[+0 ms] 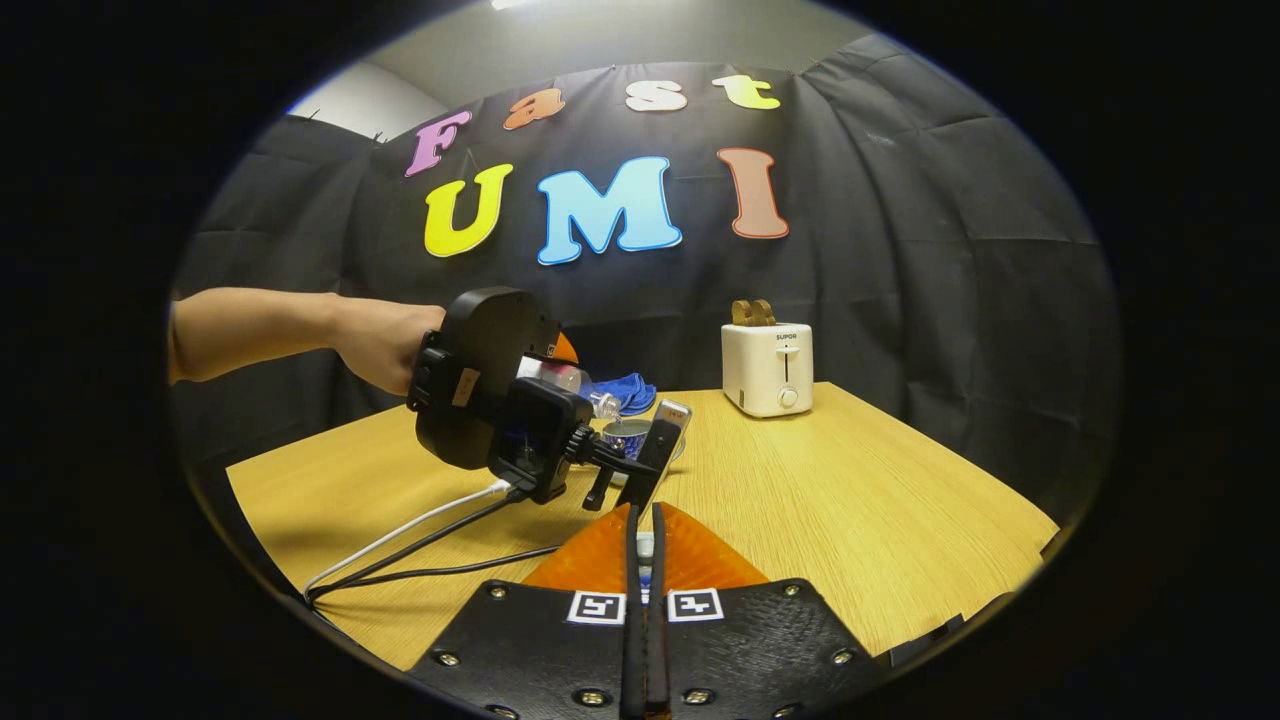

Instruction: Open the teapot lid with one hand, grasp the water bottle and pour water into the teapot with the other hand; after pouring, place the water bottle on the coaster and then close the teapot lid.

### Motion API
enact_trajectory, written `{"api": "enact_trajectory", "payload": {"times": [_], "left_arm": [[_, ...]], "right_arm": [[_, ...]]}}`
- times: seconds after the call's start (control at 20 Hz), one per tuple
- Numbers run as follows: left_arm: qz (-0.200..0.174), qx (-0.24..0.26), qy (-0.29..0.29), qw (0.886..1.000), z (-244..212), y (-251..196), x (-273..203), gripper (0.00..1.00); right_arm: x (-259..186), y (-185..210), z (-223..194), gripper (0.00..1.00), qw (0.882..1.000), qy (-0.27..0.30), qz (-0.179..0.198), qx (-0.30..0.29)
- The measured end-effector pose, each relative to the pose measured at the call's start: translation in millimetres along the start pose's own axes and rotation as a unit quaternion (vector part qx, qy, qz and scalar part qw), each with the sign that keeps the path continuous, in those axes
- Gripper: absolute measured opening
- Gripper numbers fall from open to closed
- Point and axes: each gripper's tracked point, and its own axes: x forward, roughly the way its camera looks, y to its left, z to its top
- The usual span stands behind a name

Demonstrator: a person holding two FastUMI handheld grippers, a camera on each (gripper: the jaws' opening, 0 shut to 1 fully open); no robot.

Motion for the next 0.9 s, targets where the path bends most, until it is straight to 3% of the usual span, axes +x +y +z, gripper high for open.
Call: {"api": "enact_trajectory", "payload": {"times": [0.9], "left_arm": [[0.012, 0.091, 0.009, 0.996, 7, 11, -8, 0.84]], "right_arm": [[0, -2, -1, 0.01, 1.000, 0.002, -0.002, -0.001]]}}
